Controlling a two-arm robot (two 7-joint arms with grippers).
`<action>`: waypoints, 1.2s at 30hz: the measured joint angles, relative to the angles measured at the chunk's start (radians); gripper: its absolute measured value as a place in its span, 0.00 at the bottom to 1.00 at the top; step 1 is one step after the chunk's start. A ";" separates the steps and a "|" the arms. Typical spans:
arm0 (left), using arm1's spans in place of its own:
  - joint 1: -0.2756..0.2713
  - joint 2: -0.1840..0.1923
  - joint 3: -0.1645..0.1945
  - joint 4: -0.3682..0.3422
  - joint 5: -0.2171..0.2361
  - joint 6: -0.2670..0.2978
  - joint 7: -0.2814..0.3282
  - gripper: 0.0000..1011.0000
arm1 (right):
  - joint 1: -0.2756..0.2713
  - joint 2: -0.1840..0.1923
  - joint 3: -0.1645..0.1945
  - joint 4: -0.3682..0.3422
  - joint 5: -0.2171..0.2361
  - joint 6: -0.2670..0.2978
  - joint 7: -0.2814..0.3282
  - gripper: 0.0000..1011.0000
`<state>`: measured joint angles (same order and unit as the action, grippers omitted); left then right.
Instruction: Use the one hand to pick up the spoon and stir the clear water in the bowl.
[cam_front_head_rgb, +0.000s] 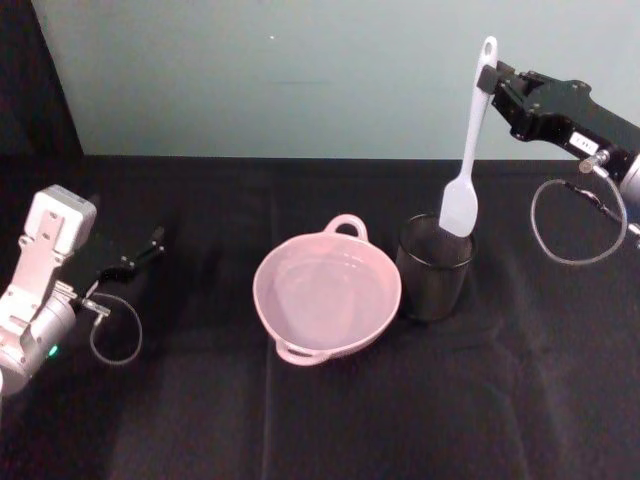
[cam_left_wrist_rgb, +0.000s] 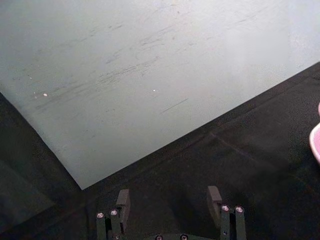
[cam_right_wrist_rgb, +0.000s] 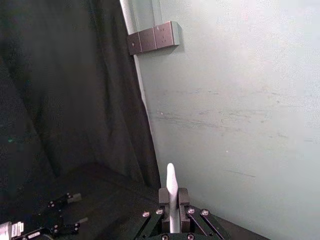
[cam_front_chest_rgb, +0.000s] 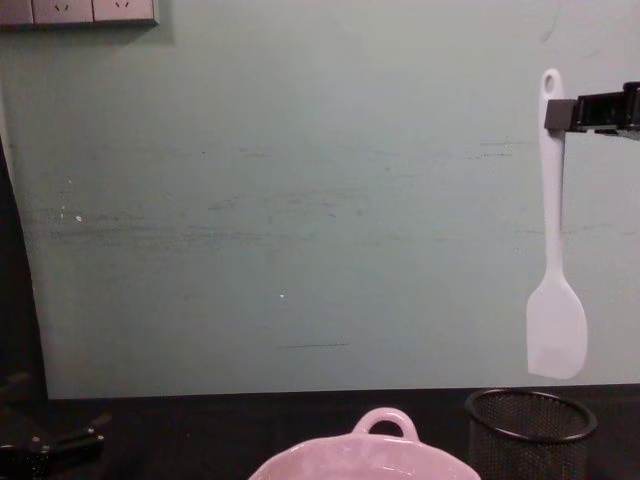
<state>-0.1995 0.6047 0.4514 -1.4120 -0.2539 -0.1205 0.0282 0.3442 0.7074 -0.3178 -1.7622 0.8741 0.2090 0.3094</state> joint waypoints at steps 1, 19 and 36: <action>0.000 0.000 0.000 0.000 0.000 0.000 0.000 1.00 | 0.000 0.000 0.000 0.000 0.000 0.000 0.000 0.11; 0.000 0.000 0.000 0.000 0.000 0.000 0.000 1.00 | 0.064 -0.148 -0.145 0.072 -0.075 -0.086 0.122 0.11; 0.000 0.000 0.000 0.000 0.000 0.000 0.000 1.00 | 0.019 -0.231 -0.212 0.259 -0.178 -0.279 0.280 0.11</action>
<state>-0.1995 0.6047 0.4514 -1.4120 -0.2539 -0.1205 0.0283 0.3628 0.4761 -0.5296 -1.5030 0.6965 -0.0698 0.5895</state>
